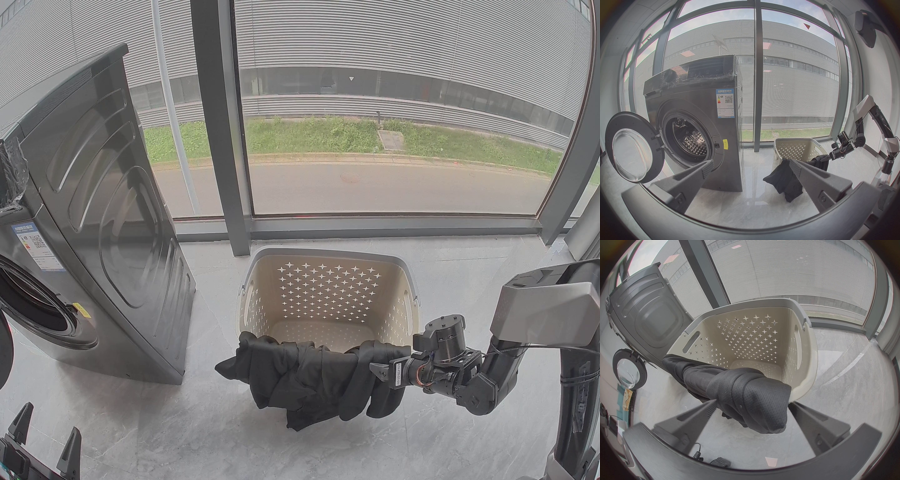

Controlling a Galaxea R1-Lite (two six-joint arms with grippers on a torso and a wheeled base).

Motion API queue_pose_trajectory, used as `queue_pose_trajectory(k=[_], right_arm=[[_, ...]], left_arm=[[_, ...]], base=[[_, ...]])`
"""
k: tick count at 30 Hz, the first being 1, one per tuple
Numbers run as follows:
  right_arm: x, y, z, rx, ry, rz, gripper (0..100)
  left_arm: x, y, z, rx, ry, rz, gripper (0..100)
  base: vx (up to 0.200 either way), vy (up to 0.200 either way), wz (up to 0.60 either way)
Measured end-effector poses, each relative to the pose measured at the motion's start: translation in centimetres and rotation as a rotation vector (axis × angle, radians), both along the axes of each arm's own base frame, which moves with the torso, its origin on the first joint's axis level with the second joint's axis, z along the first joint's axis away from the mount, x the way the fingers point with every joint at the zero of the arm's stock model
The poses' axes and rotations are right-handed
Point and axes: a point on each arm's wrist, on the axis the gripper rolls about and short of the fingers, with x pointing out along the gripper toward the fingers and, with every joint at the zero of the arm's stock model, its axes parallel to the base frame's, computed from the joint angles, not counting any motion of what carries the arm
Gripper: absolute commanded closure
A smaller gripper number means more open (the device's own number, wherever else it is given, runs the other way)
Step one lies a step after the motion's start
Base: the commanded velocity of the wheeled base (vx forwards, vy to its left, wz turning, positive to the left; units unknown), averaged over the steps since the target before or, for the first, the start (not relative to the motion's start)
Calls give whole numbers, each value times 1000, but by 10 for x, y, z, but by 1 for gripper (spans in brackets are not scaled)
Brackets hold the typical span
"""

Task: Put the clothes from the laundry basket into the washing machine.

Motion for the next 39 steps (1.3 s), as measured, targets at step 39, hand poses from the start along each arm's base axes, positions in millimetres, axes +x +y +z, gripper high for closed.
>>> queue_pose_trajectory(k=[39], right_arm=[[-34, 7, 55, 116, -169, 68, 100]], left_arm=[[0, 0, 0, -3, 0, 0, 0]], base=[[0, 0, 0]])
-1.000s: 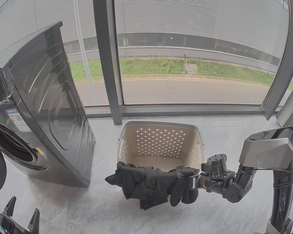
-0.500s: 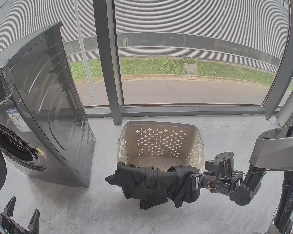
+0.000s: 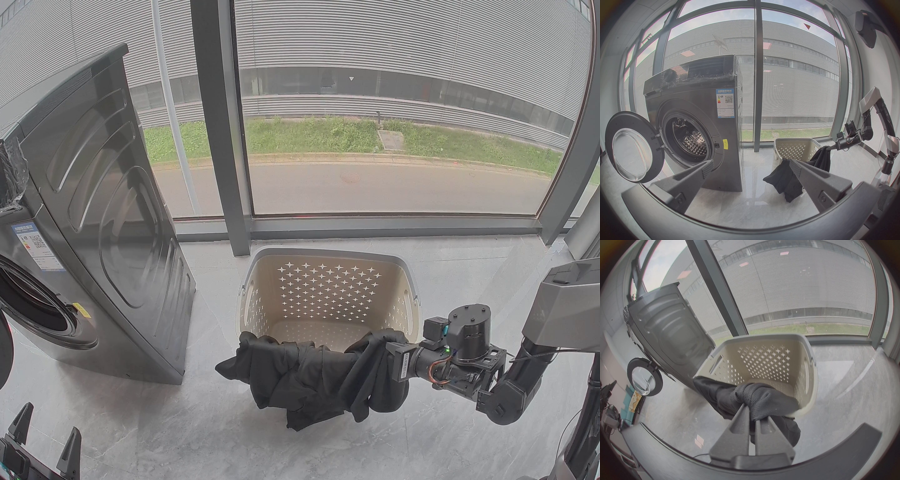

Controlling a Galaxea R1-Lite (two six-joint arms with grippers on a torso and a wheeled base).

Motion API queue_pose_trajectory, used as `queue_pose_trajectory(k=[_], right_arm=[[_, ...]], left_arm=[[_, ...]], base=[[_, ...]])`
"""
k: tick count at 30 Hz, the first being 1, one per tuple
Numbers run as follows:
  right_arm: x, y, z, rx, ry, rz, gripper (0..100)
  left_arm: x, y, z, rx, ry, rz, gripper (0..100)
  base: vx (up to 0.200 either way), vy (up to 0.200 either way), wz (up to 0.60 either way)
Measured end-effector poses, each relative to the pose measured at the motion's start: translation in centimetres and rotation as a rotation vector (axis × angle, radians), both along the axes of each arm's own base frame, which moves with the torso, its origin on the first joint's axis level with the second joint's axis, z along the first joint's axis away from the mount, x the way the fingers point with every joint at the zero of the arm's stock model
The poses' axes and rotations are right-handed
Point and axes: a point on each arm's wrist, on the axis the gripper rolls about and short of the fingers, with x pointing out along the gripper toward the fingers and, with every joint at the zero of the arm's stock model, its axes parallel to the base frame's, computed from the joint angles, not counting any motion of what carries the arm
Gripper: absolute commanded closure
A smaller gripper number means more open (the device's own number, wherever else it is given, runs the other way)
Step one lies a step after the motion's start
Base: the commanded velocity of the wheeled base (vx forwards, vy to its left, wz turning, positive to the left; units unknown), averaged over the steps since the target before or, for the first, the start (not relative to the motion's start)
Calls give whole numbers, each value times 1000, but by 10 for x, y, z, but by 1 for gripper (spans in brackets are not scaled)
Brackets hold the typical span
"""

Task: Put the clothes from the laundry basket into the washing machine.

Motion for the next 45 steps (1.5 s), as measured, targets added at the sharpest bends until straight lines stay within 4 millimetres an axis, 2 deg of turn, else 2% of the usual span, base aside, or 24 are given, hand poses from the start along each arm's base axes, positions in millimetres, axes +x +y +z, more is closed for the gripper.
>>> queue_pose_trajectory(k=[5, 11, 17, 21, 27, 30, 33, 39, 45], right_arm=[[-7, 0, 24, 43, -91, 13, 100], [-18, -5, 64, 85, -222, 25, 100], [-23, -21, 100, 78, -369, -8, 100], [-22, -34, 116, 43, -441, -94, 100], [-23, -42, 130, 39, -487, -188, 100], [-27, -45, 134, 25, -477, -216, 100], [-32, -47, 137, 16, -466, -224, 100], [-39, -48, 144, 32, -486, -214, 100], [-42, -49, 145, 40, -493, -207, 100]], left_arm=[[0, 0, 0, 1, 0, 0, 0], [0, 0, 0, 1, 0, 0, 0], [0, 0, 0, 2, 0, 0, 0], [0, 0, 0, 4, 0, 0, 0], [0, 0, 0, 5, 0, 0, 0], [0, 0, 0, 4, 0, 0, 0], [0, 0, 0, 3, 0, 0, 0], [0, 0, 0, 1, 0, 0, 0], [0, 0, 0, 0, 0, 0, 0]], base=[[0, 0, 0], [0, 0, 0], [0, 0, 0], [0, 0, 0], [0, 0, 0], [-200, 0, 0], [-200, 0, 0], [0, 0, 0], [0, 200, 0]])
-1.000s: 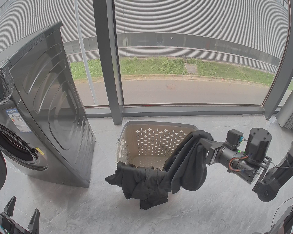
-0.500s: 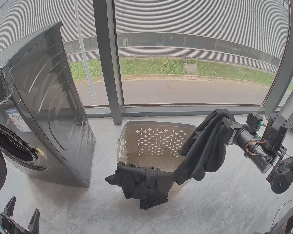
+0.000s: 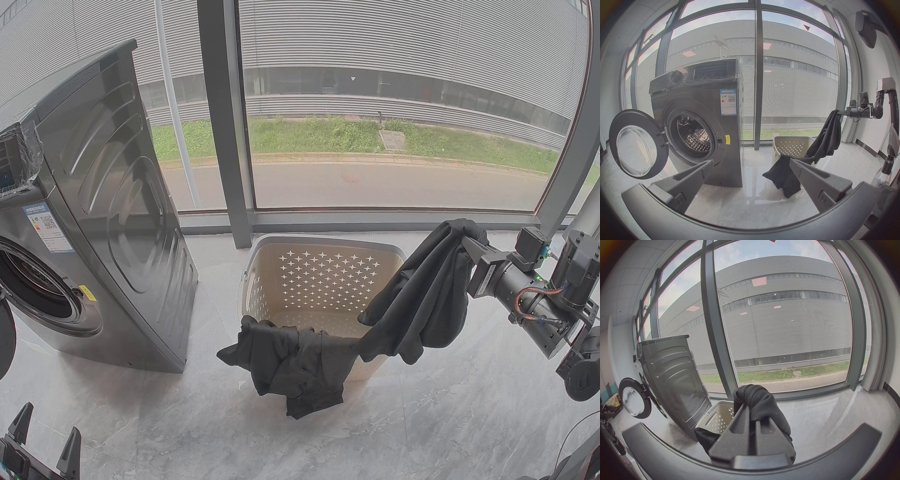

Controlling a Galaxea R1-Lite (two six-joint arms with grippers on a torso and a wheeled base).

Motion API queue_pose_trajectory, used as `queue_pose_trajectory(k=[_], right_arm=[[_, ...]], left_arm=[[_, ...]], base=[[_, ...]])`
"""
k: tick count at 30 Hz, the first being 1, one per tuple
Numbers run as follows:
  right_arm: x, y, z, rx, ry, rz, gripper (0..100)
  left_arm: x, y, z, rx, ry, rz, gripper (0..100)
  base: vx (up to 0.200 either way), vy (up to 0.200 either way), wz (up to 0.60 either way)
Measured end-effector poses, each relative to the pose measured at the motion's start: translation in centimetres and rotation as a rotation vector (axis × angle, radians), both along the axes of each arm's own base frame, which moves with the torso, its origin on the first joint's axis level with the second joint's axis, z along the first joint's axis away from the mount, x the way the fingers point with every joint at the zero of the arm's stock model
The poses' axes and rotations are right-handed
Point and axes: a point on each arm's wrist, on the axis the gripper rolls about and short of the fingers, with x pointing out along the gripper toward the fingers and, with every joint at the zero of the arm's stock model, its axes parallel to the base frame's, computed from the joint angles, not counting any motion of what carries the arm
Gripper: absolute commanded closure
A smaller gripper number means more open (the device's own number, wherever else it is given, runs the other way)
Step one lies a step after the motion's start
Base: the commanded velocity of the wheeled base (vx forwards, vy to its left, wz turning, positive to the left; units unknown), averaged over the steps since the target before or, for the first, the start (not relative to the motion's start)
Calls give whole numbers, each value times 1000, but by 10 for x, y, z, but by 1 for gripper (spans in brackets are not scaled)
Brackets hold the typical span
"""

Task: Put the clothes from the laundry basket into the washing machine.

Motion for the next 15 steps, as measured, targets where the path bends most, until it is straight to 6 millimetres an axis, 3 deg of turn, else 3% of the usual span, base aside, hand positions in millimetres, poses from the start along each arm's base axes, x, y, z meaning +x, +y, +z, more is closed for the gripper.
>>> queue_pose_trajectory(k=[15], right_arm=[[-8, 10, 0, 7, -1, 46, 100]], left_arm=[[0, 0, 0, 0, 0, -1, 0]], base=[[0, 200, 0]])
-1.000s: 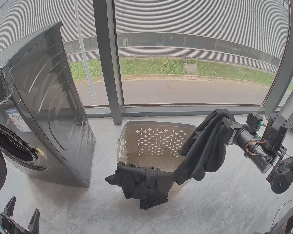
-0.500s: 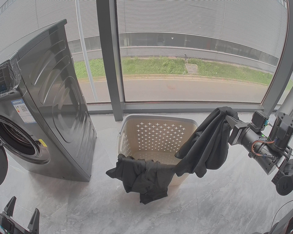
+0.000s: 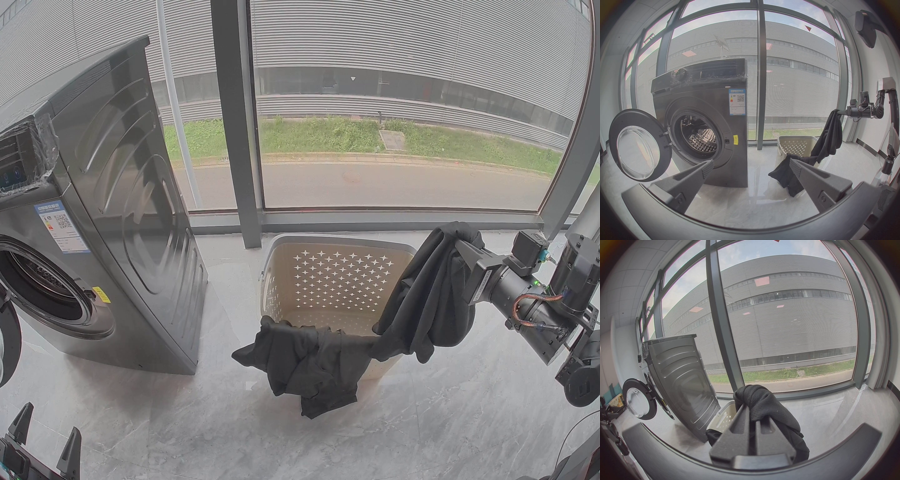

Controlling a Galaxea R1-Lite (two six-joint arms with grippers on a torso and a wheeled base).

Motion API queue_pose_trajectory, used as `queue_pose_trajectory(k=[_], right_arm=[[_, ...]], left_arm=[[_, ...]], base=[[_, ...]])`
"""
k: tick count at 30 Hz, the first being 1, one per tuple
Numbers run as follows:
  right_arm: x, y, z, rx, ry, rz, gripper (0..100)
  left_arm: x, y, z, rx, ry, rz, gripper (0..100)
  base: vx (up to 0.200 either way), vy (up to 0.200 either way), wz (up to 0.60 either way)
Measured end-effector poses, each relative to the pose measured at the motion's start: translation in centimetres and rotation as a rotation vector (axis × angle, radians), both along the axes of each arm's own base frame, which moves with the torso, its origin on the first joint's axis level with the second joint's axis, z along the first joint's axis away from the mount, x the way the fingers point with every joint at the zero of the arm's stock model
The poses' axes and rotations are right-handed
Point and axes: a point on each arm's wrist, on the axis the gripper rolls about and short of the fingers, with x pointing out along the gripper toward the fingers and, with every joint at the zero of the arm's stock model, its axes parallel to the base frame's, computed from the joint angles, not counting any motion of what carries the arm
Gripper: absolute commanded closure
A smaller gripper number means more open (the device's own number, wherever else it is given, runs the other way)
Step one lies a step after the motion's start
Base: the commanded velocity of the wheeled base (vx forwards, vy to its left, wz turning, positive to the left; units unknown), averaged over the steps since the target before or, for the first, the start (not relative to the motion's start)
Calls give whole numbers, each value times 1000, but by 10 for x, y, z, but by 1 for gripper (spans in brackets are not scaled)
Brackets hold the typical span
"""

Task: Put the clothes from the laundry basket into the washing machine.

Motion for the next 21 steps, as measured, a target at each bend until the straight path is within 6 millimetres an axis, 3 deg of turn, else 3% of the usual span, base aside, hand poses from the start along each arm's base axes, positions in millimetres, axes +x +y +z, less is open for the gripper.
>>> queue_pose_trajectory(k=[21], right_arm=[[-3, 6, 0, 4, -3, 34, 100]], left_arm=[[0, 0, 0, 1, 0, 0, 0]], base=[[0, 200, 0]])
